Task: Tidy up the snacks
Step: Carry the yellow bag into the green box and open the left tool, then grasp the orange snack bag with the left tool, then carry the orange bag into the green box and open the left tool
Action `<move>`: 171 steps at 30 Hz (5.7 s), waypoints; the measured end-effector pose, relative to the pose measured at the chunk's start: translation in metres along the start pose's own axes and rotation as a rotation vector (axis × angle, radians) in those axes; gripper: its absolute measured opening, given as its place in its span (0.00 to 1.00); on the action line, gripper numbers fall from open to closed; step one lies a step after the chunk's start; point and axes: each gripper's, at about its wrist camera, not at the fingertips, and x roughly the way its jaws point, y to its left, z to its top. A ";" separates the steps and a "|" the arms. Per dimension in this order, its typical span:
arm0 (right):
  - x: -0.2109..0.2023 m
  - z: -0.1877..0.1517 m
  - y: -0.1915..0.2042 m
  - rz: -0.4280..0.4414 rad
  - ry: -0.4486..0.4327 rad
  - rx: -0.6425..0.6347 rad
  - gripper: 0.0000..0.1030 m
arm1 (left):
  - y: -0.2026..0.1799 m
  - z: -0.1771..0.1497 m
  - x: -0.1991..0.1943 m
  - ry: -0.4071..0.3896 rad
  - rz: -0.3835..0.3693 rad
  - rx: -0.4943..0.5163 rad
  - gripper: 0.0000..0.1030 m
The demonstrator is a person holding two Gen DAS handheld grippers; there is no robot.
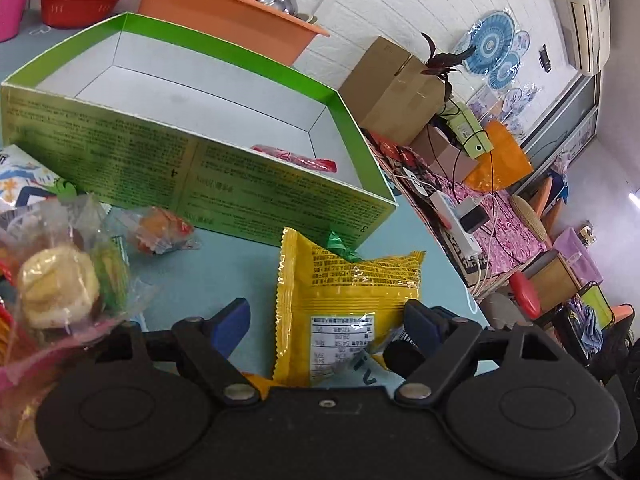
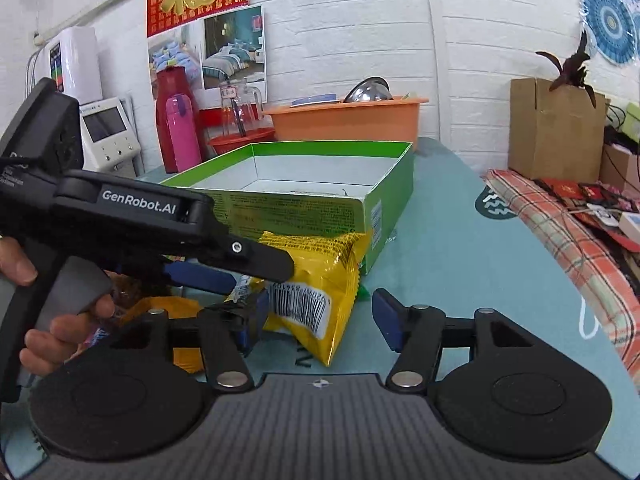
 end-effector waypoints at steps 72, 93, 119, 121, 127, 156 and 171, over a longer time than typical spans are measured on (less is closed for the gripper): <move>-0.029 0.015 0.055 0.087 -0.063 -0.131 1.00 | 0.000 -0.071 -0.156 -0.271 0.084 0.045 1.00; -0.023 -0.024 0.058 0.183 0.132 -0.129 0.95 | -0.005 -0.080 -0.113 -0.131 -0.010 0.074 1.00; -0.022 -0.013 0.047 0.159 0.081 -0.112 0.48 | -0.010 -0.046 -0.070 -0.053 -0.039 0.099 0.68; -0.024 -0.001 0.045 0.152 0.041 -0.123 0.46 | -0.016 -0.035 -0.073 -0.086 -0.046 0.114 0.66; -0.023 0.033 0.038 0.101 -0.085 -0.159 0.43 | -0.039 0.003 -0.079 -0.181 -0.063 0.186 0.66; 0.074 0.063 -0.007 -0.090 -0.150 -0.195 0.99 | -0.008 0.075 -0.003 -0.238 0.065 0.165 1.00; -0.032 0.044 0.014 -0.044 -0.196 -0.106 1.00 | -0.037 0.003 -0.116 -0.271 0.095 0.156 1.00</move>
